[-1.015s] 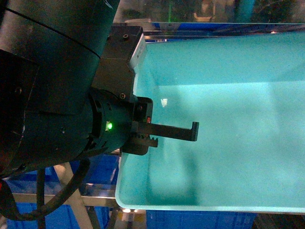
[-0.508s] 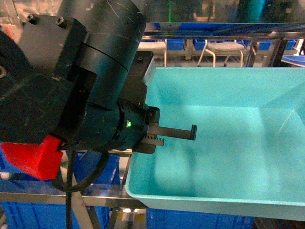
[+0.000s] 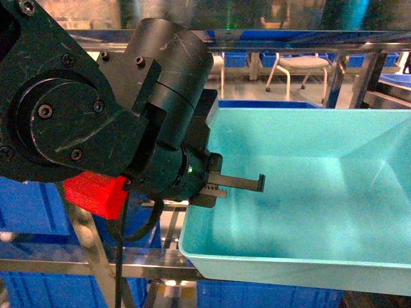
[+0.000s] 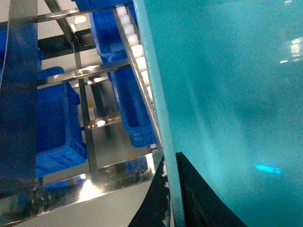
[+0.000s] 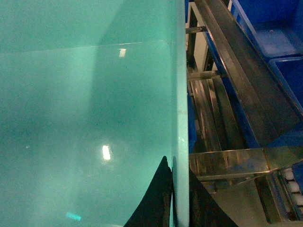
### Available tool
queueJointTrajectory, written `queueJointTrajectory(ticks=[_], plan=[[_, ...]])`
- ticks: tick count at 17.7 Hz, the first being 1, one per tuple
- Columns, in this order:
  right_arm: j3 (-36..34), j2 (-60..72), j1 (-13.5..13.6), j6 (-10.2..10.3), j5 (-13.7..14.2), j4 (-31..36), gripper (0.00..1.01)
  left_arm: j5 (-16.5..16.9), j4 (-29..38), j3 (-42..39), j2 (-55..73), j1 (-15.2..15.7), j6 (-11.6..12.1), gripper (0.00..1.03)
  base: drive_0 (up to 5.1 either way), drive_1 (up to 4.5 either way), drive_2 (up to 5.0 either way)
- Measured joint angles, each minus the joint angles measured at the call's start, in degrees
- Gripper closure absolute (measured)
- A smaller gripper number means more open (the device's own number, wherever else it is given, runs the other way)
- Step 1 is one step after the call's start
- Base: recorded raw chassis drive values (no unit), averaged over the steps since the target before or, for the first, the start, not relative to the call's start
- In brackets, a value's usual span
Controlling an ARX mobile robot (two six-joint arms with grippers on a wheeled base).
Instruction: Organize blue bins on left shelf correctly
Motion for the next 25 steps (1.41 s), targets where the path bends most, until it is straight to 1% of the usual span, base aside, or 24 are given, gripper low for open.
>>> queueJointTrajectory(ticks=[1,2,3,4,5,6,7,9,10,14,20,23,25], plan=[[0.00,0.00,0.07,-0.02,0.15,0.11,0.99,0.31,-0.85,0.37,0.02,0.11,0.04,1.01,0.0,0.00,0.0],[0.37,0.76,0.79,0.02,0.74,0.20,0.99,1.14,-3.76,1.88,0.48,0.52,-0.20,1.01,0.0,0.00,0.0],[1.53,2.78,1.60,0.04,1.92,0.31,0.99,1.70,-4.52,4.09,1.95,1.05,0.07,1.01,0.0,0.00,0.0],[3.02,4.59,1.95,0.72,2.25,-0.35,0.99,2.01,-5.14,6.23,3.48,1.46,0.35,1.01,0.0,0.00,0.0],[4.63,6.60,2.38,1.14,3.32,-0.13,0.99,2.40,-5.20,8.26,5.20,1.99,1.31,1.01,0.0,0.00,0.0],[6.05,8.17,2.73,1.51,4.11,0.09,0.99,2.47,-5.33,10.34,7.04,2.29,1.77,1.01,0.0,0.00,0.0],[6.84,9.03,2.93,1.53,4.79,0.28,0.99,2.75,-5.01,11.78,8.41,2.73,2.60,1.01,0.0,0.00,0.0],[8.11,10.54,3.06,1.51,5.11,0.24,0.99,3.02,-5.22,14.05,10.54,3.17,3.13,1.01,0.0,0.00,0.0],[8.76,12.00,3.91,0.68,6.25,1.25,0.99,2.78,-5.40,15.12,12.26,3.17,3.48,1.01,0.0,0.00,0.0],[9.03,12.72,4.17,-0.22,6.60,1.55,0.99,2.45,-5.66,16.39,13.60,3.30,3.69,1.01,0.0,0.00,0.0],[10.82,15.08,4.35,-0.46,6.60,0.22,0.99,2.62,-6.14,17.94,15.47,3.74,4.22,1.01,0.0,0.00,0.0],[13.94,18.51,4.39,-0.48,5.75,-1.97,0.99,3.41,-9.22,22.60,19.08,4.63,5.18,1.01,0.0,0.00,0.0],[16.28,20.22,4.42,-0.79,5.62,-3.28,0.99,4.57,-12.22,25.92,21.11,5.31,5.16,1.01,0.0,0.00,0.0]])
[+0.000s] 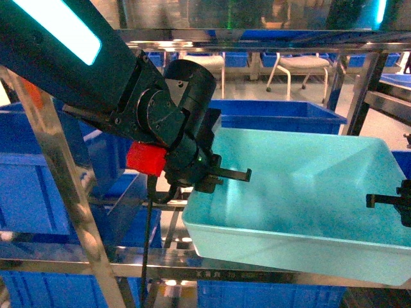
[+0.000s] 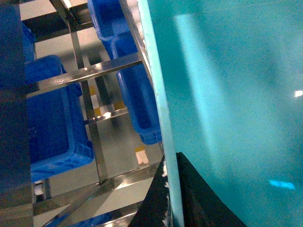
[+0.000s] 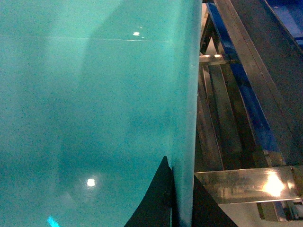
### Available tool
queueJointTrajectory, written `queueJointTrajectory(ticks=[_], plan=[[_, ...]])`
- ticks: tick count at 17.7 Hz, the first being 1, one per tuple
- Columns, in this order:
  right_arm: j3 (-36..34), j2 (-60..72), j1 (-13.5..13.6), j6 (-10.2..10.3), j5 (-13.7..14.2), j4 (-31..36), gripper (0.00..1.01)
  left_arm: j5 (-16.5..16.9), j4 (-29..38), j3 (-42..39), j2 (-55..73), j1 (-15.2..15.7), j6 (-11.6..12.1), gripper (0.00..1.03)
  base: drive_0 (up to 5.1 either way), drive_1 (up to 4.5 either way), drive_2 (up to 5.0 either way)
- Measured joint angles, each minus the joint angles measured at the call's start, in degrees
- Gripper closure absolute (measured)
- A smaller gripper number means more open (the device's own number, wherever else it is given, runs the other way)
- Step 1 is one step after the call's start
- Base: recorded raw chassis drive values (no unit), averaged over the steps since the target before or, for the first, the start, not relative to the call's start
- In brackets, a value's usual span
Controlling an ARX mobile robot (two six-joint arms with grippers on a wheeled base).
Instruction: Organize blue bins on left shelf correctly
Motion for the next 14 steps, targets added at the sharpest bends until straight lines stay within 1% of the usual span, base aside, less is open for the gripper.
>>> queueJointTrajectory(ticks=[4,5,6,9,12,13,14], plan=[[4.92,3.19,-0.07,-0.15,-0.07,-3.08,0.99,1.60,-6.19,7.21,3.15,0.66,-0.70,1.01,0.0,0.00,0.0],[7.67,5.01,-0.42,-0.17,-0.09,-4.26,0.99,2.78,-9.97,12.33,6.43,1.18,-0.74,1.01,0.0,0.00,0.0],[8.92,6.08,-0.42,-0.20,-0.07,-4.98,0.99,3.17,-12.09,14.75,8.26,1.46,-0.77,1.01,0.0,0.00,0.0],[10.99,7.67,-0.37,-0.59,-0.07,-6.62,0.99,3.87,-15.63,18.43,10.88,1.97,-1.20,1.01,0.0,0.00,0.0],[13.55,8.96,-0.35,-0.90,0.15,-6.12,0.99,4.52,-18.67,22.56,12.90,2.49,-2.03,1.01,0.0,0.00,0.0],[13.88,9.03,-0.35,-1.01,0.02,-5.64,0.94,4.66,-18.40,23.63,13.42,2.73,-0.85,0.90,0.0,0.00,0.0],[14.21,9.01,-0.22,-1.01,-0.17,-5.46,0.85,4.85,-18.67,23.63,13.44,2.75,-0.39,0.81,0.0,0.00,0.0]])
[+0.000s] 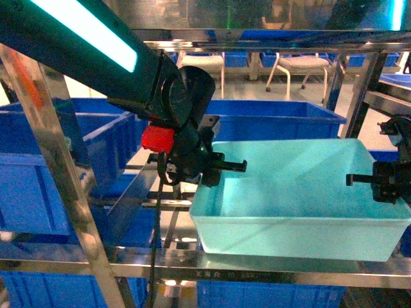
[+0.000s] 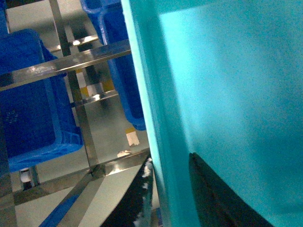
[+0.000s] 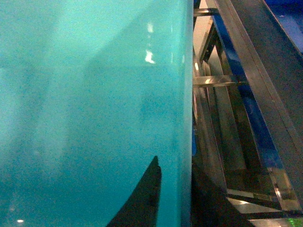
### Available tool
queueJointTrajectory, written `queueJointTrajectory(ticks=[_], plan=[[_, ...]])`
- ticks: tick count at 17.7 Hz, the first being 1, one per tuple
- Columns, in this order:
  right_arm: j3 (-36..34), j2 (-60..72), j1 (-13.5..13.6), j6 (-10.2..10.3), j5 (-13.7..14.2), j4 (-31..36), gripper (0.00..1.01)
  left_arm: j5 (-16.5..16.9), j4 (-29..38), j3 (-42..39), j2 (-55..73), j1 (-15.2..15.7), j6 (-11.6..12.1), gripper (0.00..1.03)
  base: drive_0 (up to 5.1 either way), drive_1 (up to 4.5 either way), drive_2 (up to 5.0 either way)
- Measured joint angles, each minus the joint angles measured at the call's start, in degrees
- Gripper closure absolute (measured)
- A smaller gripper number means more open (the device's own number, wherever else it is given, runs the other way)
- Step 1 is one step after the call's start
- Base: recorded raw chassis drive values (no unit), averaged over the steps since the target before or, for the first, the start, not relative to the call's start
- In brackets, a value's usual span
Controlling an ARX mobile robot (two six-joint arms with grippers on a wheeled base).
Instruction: Organize blue bins on left shelf correctly
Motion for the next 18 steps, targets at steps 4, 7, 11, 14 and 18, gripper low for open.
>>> queueJointTrajectory(ticks=[4,7,11,14,18], plan=[[0.24,0.00,0.61,0.00,-0.61,0.00,0.50,0.79,0.13,0.00,0.00,-0.55,1.11,0.46,0.0,0.00,0.0],[0.24,0.02,0.61,0.00,-0.72,0.02,0.26,0.79,0.66,0.09,0.00,-0.85,1.14,0.23,0.0,0.00,0.0],[-14.40,-13.07,1.40,-1.36,-4.48,14.08,0.03,-0.87,16.90,-25.09,-16.81,-3.34,-2.01,0.05,0.0,0.00,0.0],[-25.66,-25.16,1.38,0.48,-5.68,11.28,0.03,-3.04,14.69,-35.89,-24.76,-7.65,-5.42,0.05,0.0,0.00,0.0],[-34.49,-35.39,0.85,1.60,-7.74,5.77,0.03,-8.90,13.84,-46.10,-35.01,-10.51,-7.67,0.05,0.0,0.00,0.0]])
